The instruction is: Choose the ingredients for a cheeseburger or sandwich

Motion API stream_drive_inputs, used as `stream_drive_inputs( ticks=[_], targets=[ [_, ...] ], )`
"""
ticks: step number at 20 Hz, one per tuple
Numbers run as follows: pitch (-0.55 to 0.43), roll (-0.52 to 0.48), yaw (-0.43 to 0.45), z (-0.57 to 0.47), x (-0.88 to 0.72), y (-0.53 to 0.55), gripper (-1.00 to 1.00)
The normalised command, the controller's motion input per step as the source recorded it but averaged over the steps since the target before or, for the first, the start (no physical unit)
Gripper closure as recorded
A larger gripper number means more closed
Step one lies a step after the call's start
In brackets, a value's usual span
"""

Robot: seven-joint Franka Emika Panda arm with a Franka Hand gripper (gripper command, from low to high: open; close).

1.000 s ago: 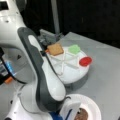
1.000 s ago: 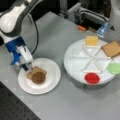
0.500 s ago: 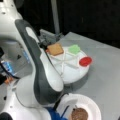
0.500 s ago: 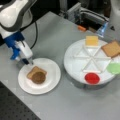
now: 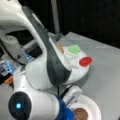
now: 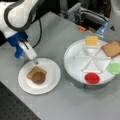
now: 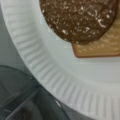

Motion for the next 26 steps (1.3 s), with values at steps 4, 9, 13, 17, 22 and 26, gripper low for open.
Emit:
stream_drive_inputs(
  ticks=[4,9,13,17,22,26],
  targets=[
    [-0.001,-0.708,-0.13,0.18,-0.6,0.68,-1.0],
    [-0.063,-0.586,0.049,0.28,-0.66,0.64,-1.0],
    [-0.032,-0.456,0.127,0.26,-0.56,0.52,-1.0],
    [-0.064,-0.336,0.084,0.1,-0.36,0.43,-1.0],
    [-0.125,-0.205,0.11,-0.05,-0.22,0.34,-1.0],
    [-0.114,-0.28,0.188,-0.26,-0.29,0.28,-1.0]
  ],
)
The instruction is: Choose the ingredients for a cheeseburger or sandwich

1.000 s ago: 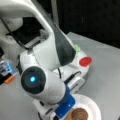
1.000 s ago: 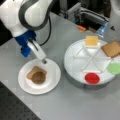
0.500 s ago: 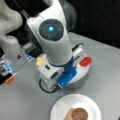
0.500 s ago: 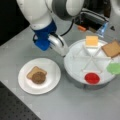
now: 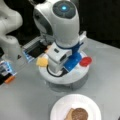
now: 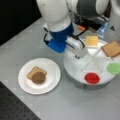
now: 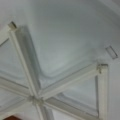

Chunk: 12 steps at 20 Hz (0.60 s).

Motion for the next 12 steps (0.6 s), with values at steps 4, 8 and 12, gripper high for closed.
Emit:
stream_drive_inputs(
  ticks=[4,8,12],
  targets=[
    [-0.122,-0.278,0.235,-0.33,-0.44,0.26,-1.0],
    [-0.147,-0.275,0.207,-0.2,-0.45,0.19,-1.0],
    [-0.193,-0.196,0.106,-0.07,-0.49,0.05,-1.0]
  ],
)
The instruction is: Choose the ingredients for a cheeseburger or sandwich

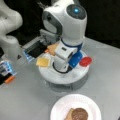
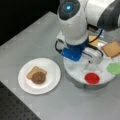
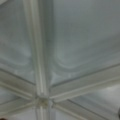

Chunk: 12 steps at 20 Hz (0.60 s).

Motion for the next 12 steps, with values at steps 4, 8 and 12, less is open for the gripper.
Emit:
stream_drive_inputs(
  ticks=[4,8,12],
  targets=[
    [-0.211,-0.147,0.046,0.0,-0.55,-0.04,-1.0],
    [-0.215,-0.127,0.047,-0.06,-0.52,-0.02,-1.0],
    [-0.231,-0.078,0.036,-0.13,-0.37,0.04,-1.0]
  ],
)
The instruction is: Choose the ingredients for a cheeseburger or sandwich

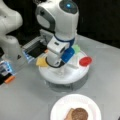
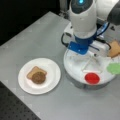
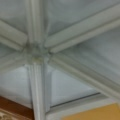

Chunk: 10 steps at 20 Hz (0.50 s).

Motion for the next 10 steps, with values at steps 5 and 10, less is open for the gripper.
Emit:
stream_drive_inputs(
  ticks=[5,10],
  targets=[
    [-0.279,-0.016,0.0,-0.18,-0.2,0.14,-1.0],
    [-0.275,-0.017,-0.041,-0.14,-0.14,0.17,-1.0]
  ],
)
